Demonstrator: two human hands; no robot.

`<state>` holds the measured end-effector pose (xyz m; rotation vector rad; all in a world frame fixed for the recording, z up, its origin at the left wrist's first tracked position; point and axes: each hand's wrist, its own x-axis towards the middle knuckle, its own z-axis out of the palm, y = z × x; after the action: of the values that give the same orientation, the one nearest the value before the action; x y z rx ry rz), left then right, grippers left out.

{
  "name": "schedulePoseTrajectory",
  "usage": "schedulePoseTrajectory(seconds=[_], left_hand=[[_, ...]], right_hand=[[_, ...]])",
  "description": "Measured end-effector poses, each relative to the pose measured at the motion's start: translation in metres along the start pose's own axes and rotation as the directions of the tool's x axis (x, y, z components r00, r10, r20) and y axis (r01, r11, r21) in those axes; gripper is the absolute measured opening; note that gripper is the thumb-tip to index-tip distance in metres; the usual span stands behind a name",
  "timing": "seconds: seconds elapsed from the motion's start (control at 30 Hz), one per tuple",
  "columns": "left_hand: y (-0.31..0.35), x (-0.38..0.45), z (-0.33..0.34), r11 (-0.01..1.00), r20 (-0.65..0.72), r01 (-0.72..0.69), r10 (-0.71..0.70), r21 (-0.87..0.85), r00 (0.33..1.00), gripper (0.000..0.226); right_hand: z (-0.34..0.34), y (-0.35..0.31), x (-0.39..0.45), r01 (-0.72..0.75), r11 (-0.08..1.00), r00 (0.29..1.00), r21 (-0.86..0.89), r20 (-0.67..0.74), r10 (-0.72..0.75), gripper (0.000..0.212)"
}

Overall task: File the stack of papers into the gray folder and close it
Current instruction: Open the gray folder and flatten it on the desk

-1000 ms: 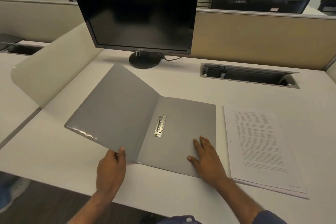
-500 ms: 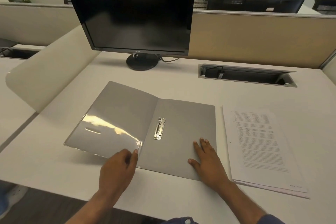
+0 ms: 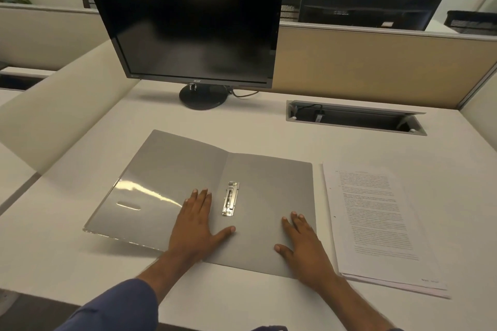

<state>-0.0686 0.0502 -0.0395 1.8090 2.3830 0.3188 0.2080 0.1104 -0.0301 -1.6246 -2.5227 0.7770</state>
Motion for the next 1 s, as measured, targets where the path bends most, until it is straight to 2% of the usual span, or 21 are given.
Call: schedulePoseTrajectory(seconds=[0.2, 0.43, 0.57, 0.7, 0.87, 1.0], left_hand=[[-0.001, -0.003, 0.009, 0.996, 0.012, 0.031, -0.030, -0.081, 0.999, 0.122], [-0.002, -0.004, 0.012, 0.994, 0.018, 0.036, -0.034, -0.099, 0.999, 0.121], [-0.003, -0.004, 0.013, 0.995, 0.013, 0.035, -0.034, -0.093, 0.999, 0.119], [-0.001, -0.004, 0.013, 0.998, 0.024, 0.034, -0.033, -0.058, 0.999, 0.118], [-0.001, -0.005, 0.012, 0.998, 0.016, 0.033, -0.032, -0.061, 0.999, 0.119], [-0.002, -0.004, 0.014, 0.997, 0.017, 0.035, -0.034, -0.071, 0.999, 0.119]], right_hand=[[-0.005, -0.003, 0.000, -0.011, 1.000, 1.000, 0.005, 0.012, 0.011, 0.071], [-0.009, -0.009, 0.005, -0.039, 0.999, 0.999, -0.026, 0.011, 0.039, 0.077], [-0.013, -0.025, 0.018, -0.065, 0.997, 0.998, 0.030, -0.025, 0.065, 0.079], [-0.018, -0.054, 0.046, -0.029, 0.998, 0.998, 0.064, -0.056, 0.033, 0.081], [-0.015, -0.093, 0.081, -0.024, 0.983, 0.999, 0.180, -0.028, 0.030, 0.089], [-0.005, -0.107, 0.095, -0.052, 0.983, 0.998, 0.176, -0.020, 0.056, 0.094]])
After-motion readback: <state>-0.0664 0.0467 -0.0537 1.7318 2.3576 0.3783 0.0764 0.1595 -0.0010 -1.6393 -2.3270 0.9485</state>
